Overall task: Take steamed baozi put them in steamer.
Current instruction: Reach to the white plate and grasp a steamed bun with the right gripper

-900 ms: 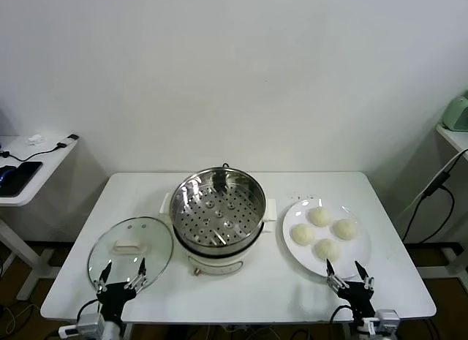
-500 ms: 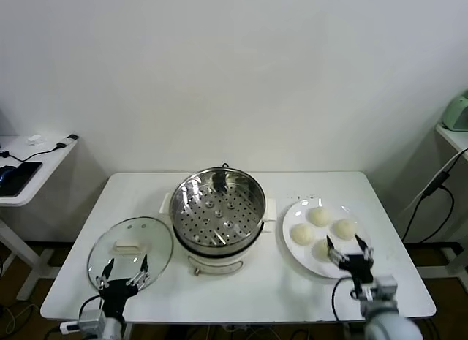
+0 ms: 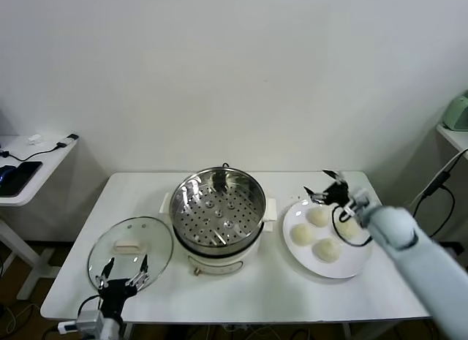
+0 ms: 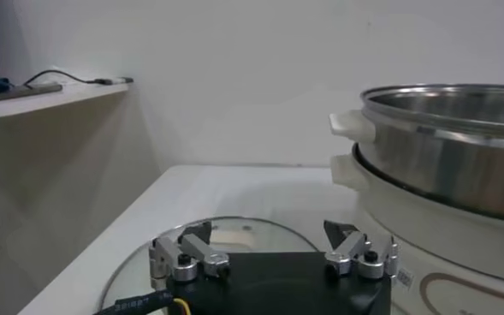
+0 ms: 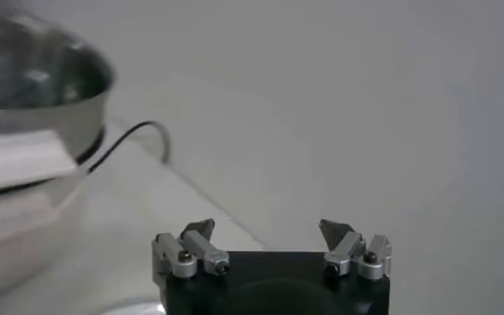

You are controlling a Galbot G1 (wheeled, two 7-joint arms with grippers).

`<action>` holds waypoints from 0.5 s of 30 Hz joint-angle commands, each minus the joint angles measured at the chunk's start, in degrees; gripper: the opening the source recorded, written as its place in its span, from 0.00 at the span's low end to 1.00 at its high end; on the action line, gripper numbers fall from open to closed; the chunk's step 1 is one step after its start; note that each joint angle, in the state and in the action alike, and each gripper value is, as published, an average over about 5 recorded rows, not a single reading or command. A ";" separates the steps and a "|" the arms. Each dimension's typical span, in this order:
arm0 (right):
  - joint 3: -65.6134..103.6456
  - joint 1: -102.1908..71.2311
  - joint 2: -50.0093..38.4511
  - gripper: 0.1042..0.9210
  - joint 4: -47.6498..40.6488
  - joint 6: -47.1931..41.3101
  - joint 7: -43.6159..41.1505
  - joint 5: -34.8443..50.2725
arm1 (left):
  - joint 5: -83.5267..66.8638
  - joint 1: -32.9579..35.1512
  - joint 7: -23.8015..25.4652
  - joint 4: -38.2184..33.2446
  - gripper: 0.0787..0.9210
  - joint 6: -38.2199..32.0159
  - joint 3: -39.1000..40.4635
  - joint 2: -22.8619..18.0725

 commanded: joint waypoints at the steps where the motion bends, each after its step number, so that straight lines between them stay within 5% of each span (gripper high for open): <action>1: -30.13 30.43 -9.04 0.88 -14.11 7.95 -26.25 -4.46 | -0.05 0.12 0.17 0.13 0.88 -0.11 0.04 0.32; 8: -66.69 51.76 2.93 0.88 -18.60 4.29 -30.56 0.73 | 0.14 0.02 0.37 1.44 0.88 -0.85 0.46 0.39; 15: -58.07 39.59 9.50 0.88 -24.19 -1.91 -25.33 2.34 | 0.13 0.03 0.36 2.49 0.88 -1.45 0.17 0.33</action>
